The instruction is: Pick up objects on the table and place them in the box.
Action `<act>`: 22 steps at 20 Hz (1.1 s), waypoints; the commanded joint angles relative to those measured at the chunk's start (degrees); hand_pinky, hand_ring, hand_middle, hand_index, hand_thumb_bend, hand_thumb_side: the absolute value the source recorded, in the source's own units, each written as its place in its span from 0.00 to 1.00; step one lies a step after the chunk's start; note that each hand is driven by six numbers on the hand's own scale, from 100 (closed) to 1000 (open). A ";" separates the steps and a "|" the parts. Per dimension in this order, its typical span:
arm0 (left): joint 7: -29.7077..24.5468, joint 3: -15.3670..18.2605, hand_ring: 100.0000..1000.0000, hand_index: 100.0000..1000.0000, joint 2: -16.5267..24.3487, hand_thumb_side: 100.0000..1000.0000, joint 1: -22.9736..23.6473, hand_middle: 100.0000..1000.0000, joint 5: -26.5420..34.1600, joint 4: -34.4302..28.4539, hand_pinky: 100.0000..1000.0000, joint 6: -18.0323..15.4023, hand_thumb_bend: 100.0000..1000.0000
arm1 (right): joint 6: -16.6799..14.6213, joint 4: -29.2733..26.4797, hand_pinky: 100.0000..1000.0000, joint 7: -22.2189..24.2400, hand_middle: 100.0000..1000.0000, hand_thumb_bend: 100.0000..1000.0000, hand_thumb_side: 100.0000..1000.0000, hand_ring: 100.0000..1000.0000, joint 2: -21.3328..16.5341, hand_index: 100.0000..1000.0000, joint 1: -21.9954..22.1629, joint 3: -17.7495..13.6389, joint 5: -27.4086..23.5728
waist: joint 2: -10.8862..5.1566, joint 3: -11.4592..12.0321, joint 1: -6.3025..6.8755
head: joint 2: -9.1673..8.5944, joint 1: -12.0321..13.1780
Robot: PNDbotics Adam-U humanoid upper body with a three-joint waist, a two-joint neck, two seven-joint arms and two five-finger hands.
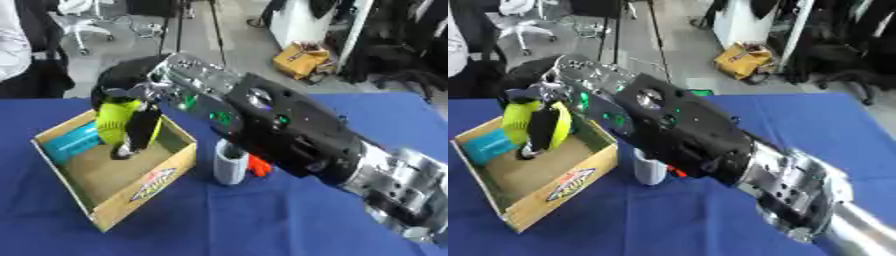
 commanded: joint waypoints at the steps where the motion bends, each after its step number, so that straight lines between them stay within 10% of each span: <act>1: -0.34 -0.26 0.75 0.69 -0.10 0.93 -1.02 0.76 0.33 -0.85 0.82 -0.12 0.00 | -1.94 3.45 0.20 -2.18 0.77 0.00 0.06 0.68 1.43 0.67 -0.65 -2.28 2.91 | -0.67 0.27 0.49 | -0.88 -0.33; 16: -0.71 -0.50 0.75 0.69 -0.55 0.93 -1.37 0.76 0.64 -0.85 0.82 -0.17 0.00 | -10.57 18.98 0.21 -11.31 0.77 0.00 0.09 0.68 7.81 0.68 1.90 -8.83 12.18 | -0.07 1.39 0.88 | -1.21 -1.03; 22: -0.75 -0.50 0.75 0.69 -0.63 0.93 -1.33 0.76 0.64 -0.85 0.82 -0.11 0.00 | -14.86 22.80 0.47 -13.82 0.82 0.06 0.31 0.75 8.81 0.83 2.07 -11.03 14.06 | 0.03 1.43 0.91 | -1.27 -1.02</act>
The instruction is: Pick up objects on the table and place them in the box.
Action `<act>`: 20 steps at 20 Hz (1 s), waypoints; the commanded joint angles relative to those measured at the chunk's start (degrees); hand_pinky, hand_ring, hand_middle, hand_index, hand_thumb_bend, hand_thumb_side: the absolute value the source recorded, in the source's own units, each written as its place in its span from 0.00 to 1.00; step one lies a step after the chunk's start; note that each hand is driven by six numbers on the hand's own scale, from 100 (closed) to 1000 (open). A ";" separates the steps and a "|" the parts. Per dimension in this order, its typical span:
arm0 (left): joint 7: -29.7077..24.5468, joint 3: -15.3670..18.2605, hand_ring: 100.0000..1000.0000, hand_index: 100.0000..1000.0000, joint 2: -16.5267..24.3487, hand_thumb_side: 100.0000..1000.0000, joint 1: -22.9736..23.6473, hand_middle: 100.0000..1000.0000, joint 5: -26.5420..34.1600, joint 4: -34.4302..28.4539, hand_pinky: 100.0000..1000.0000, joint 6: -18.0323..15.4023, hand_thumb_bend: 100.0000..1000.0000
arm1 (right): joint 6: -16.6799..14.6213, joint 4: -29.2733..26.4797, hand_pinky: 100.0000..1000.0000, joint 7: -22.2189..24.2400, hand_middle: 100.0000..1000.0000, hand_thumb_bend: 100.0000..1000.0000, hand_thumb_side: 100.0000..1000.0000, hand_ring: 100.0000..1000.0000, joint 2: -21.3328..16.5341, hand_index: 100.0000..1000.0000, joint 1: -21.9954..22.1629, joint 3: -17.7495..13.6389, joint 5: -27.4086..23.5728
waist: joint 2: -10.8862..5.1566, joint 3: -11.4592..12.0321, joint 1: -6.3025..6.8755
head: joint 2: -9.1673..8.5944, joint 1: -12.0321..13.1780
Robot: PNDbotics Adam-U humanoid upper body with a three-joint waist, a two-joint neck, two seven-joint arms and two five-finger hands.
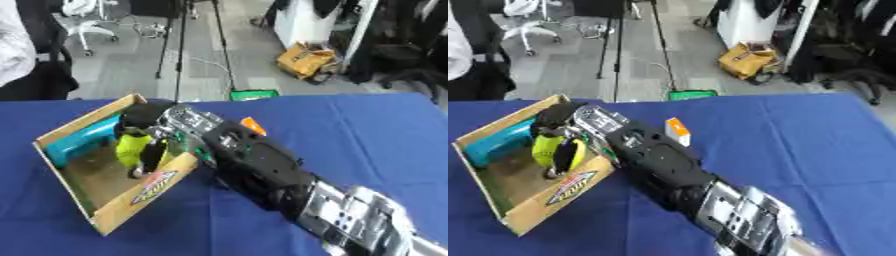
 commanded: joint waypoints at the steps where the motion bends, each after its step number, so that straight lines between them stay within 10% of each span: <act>1: -0.28 -0.15 0.75 0.69 0.29 0.93 -0.73 0.76 0.15 -0.85 0.82 -0.03 0.00 | -2.29 1.00 0.47 -1.24 0.82 0.06 0.31 0.75 0.08 0.83 -1.34 -1.58 1.19 | -0.72 0.08 0.46 | -0.61 -0.05; 2: -0.29 -0.15 0.75 0.69 0.29 0.93 -0.71 0.77 0.15 -0.85 0.82 -0.01 0.00 | -2.86 1.23 0.62 -1.55 0.84 0.16 0.43 0.79 0.14 0.89 -1.41 -1.76 1.46 | -0.74 0.05 0.46 | -0.59 -0.06; 8: -0.41 -0.22 0.75 0.69 0.28 0.92 -0.64 0.77 0.16 -0.85 0.82 0.08 0.00 | -4.54 1.01 0.76 -3.45 0.89 0.22 0.57 0.85 0.21 0.96 -1.95 -1.94 2.96 | -0.87 -0.08 0.49 | -0.69 -0.05; 20: -0.54 -0.25 0.75 0.69 0.27 0.92 -0.50 0.76 0.16 -0.85 0.82 0.17 0.00 | -4.87 0.38 0.79 -6.15 0.93 0.24 0.57 0.87 0.10 0.99 -2.58 -2.07 4.14 | -0.97 -0.32 0.63 | -0.93 0.09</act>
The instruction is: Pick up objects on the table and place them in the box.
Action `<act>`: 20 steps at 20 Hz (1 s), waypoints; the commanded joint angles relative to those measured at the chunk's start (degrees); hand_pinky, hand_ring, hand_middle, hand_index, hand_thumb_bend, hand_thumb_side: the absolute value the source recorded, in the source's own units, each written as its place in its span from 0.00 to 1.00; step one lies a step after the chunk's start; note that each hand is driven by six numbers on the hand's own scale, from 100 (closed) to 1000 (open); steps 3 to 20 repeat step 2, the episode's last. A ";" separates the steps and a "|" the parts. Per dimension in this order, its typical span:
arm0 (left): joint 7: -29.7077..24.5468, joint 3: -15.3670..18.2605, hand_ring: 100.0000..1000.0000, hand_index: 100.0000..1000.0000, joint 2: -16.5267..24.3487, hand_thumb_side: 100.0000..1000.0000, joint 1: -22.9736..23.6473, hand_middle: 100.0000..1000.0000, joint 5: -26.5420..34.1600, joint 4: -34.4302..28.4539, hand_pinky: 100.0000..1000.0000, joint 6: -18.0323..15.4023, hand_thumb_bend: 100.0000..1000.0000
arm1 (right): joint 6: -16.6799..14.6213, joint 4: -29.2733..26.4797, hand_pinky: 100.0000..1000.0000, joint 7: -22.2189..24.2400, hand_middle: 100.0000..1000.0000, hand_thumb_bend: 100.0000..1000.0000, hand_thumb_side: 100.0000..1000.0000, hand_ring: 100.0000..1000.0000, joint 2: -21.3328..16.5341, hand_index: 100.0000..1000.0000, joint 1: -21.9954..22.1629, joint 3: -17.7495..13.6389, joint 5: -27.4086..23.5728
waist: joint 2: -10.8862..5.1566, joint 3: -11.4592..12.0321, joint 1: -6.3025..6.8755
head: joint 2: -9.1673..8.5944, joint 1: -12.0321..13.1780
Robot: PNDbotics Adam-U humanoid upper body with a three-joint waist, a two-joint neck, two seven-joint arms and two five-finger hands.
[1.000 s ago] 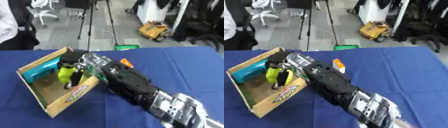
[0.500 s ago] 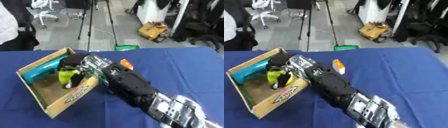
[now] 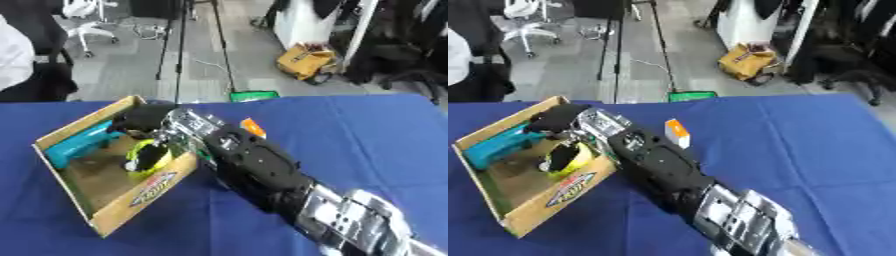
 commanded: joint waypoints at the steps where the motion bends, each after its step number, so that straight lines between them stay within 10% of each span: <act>1: -0.22 -0.21 0.75 0.69 0.32 0.92 -0.47 0.76 0.15 -0.85 0.82 -0.01 0.00 | 0.41 -1.62 0.79 -0.63 0.93 0.24 0.57 0.87 -0.49 0.99 -2.21 -0.40 0.38 | -0.98 -0.07 0.48 | -0.58 0.11; 20: -0.21 -0.19 0.75 0.69 0.34 0.92 -0.46 0.76 0.14 -0.85 0.82 -0.01 0.00 | 0.61 -2.04 0.78 -0.60 0.93 0.22 0.57 0.86 -0.71 0.99 -2.40 -0.33 0.22 | -1.00 -0.12 0.51 | -0.52 0.15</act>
